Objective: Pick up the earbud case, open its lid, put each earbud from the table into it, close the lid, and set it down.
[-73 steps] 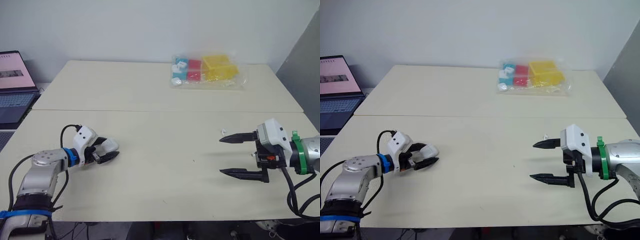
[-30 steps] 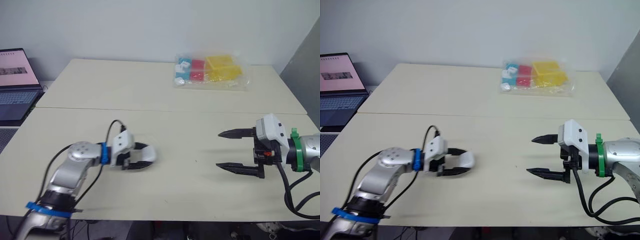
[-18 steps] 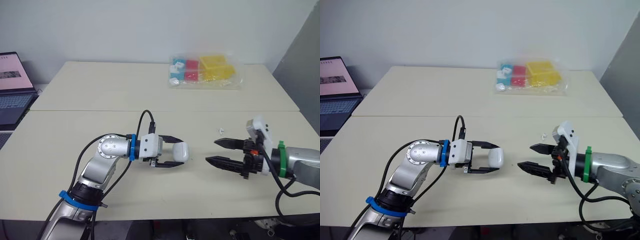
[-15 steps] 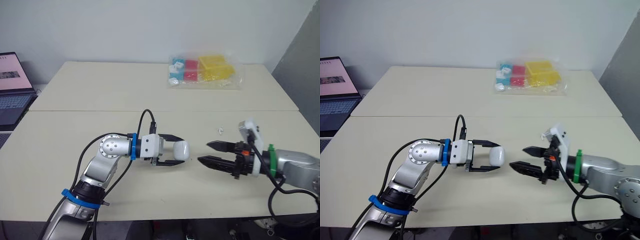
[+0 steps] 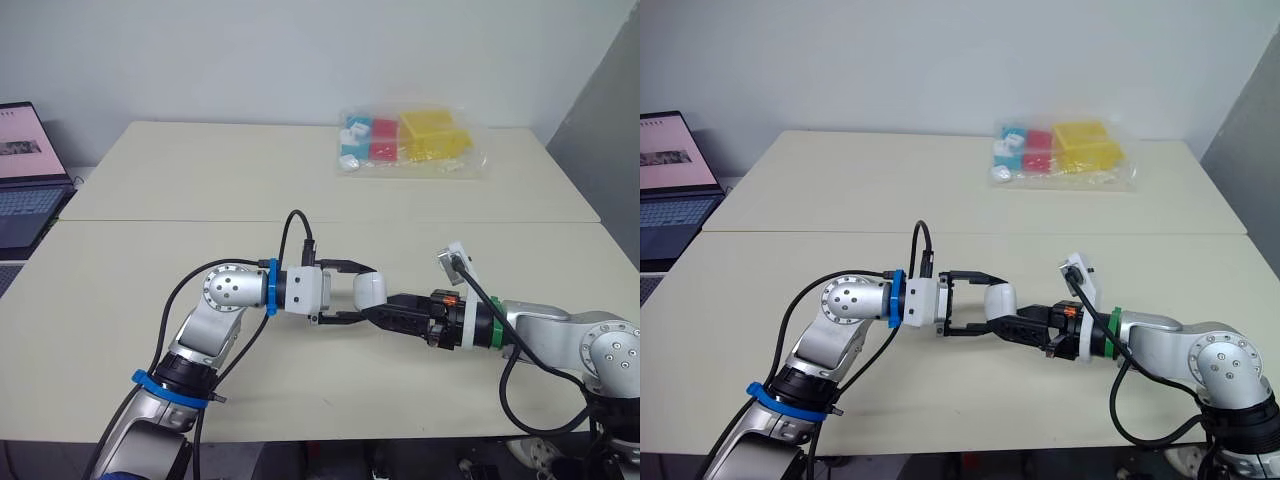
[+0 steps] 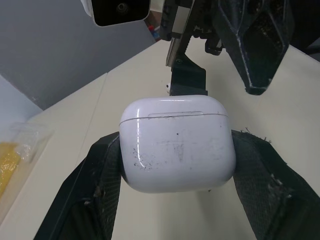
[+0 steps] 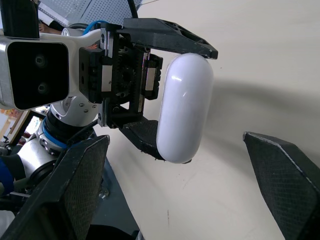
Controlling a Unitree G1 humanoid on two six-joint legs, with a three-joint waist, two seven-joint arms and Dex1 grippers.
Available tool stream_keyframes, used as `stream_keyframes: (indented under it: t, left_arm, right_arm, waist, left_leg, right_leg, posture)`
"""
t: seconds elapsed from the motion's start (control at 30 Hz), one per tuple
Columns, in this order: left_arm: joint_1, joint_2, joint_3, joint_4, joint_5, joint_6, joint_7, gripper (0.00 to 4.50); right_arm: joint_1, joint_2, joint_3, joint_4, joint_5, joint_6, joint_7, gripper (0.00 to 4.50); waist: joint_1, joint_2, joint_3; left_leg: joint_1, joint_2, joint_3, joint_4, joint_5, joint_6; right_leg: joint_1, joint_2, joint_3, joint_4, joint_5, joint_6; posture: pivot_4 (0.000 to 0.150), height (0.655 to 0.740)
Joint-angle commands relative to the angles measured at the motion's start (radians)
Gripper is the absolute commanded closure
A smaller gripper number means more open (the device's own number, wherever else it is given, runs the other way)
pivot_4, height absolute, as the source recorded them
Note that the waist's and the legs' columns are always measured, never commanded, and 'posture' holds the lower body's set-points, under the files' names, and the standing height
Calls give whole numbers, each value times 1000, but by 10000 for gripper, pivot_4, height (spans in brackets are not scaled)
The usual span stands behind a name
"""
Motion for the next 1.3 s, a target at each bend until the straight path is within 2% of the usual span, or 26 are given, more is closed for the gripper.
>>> stream_keyframes:
  t: [0.03, 0.33, 0.43, 0.73, 1.07, 1.13, 1.23, 1.3]
  left_arm:
    - [-19, -3, -1, -46, -13, -2, 9, 17146]
    - [-21, -2, -6, -69, -25, 17, 3, 17146]
    - [-16, -2, -8, -79, -35, 30, 1, 17146]
    - [-12, -7, -5, -91, -59, 46, -1, 17147]
    - [1, -18, 16, -92, -82, 72, 23, 17147]
    - [-2, -6, 16, -79, -77, 76, 10, 9690]
    - [-2, 31, 9, -53, -24, 43, 7, 973]
    - [0, 46, 18, -55, -35, 92, 16, 0]
  right_arm:
    - [-22, 1, -2, 7, 32, -13, 24, 0]
    - [-54, 7, 4, 44, 7, -9, 58, 0]
    - [-56, 5, 5, 46, 2, -4, 67, 5835]
    - [-56, 4, 10, 43, -23, 1, 87, 36556]
    - [-56, 0, 11, 45, -17, 4, 92, 36846]
    - [-58, -6, 11, 44, -18, 10, 100, 36846]
    - [-72, -11, 8, 43, -40, 11, 110, 36849]
    - [-80, -17, 7, 41, -53, 17, 120, 36849]
  waist:
    - [0, 0, 0]
    - [0, 0, 0]
    - [0, 0, 0]
    - [0, 0, 0]
    - [0, 0, 0]
    - [0, 0, 0]
    - [0, 0, 0]
    - [0, 0, 0]
  left_leg:
    - [0, 0, 0, 0, 0, 0]
    - [0, 0, 0, 0, 0, 0]
    - [0, 0, 0, 0, 0, 0]
    - [-1, 0, 0, -1, 0, 0]
    - [-1, 0, 0, -1, 0, 0]
    - [-1, 0, 0, -1, 0, 0]
    - [-1, 0, 0, -1, 0, 0]
    - [-1, 0, 0, -1, 0, 0]
  right_leg:
    - [0, 0, 0, 0, 0, 0]
    - [0, 0, 0, -1, 0, 0]
    - [0, 0, 0, -1, 0, 0]
    - [0, 0, 0, -1, 0, 0]
    - [0, 0, 0, -2, 0, 0]
    - [0, 0, 0, -2, 0, 0]
    - [-1, 0, 0, -2, 0, 0]
    - [-1, 0, 0, -2, 0, 0]
  posture:
    - [1500, 7400]
    - [1500, 7400]
    - [1500, 7400]
    - [1500, 7400]
    - [1500, 7400]
    - [1500, 7400]
    - [1500, 7400]
    - [1500, 7400]
